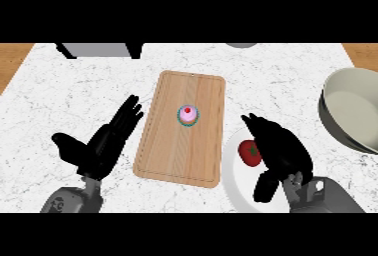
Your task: Pick the tomato from the plate and place it in the bowl
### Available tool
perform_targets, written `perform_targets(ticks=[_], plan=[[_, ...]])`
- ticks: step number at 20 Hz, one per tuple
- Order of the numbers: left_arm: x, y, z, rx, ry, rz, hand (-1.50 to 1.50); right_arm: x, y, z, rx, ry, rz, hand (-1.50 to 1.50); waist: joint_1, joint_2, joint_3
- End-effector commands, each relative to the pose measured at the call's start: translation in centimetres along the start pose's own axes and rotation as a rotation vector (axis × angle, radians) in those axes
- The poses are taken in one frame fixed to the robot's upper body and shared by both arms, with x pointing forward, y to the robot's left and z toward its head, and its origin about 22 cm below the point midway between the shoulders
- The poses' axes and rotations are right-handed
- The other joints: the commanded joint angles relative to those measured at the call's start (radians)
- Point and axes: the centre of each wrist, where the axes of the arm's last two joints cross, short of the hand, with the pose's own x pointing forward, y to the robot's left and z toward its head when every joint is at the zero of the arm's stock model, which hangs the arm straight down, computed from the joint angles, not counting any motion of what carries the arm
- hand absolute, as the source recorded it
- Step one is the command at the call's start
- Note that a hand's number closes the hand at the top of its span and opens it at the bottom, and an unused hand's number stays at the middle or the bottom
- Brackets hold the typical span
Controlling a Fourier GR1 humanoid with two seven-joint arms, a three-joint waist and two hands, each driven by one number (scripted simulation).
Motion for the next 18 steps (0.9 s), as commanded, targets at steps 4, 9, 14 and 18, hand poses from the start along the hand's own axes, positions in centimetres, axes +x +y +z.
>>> perform_targets(ticks=[4, 9, 14, 18], plan=[[0.9, 1.9, 0.5, 0.000, 0.004, -0.006, 0.00, -1.4, 1.0, -0.7, 0.052, 0.046, 0.051, -1.50, -0.003, -0.001, 0.000], [0.6, 1.6, -1.2, 0.010, -0.001, -0.001, 0.00, 0.1, 3.4, -2.3, 0.022, 0.036, 0.081, -1.50, -0.003, 0.000, 0.000], [-0.7, -0.7, -0.9, 0.008, 0.011, -0.002, 0.00, 0.2, 4.1, -3.9, 0.025, 0.064, 0.089, -1.50, -0.002, 0.000, 0.000], [-0.2, -0.6, 0.8, 0.002, 0.013, 0.001, 0.00, -1.0, 4.6, -2.7, 0.016, 0.049, 0.047, -1.50, -0.003, -0.001, 0.000]])
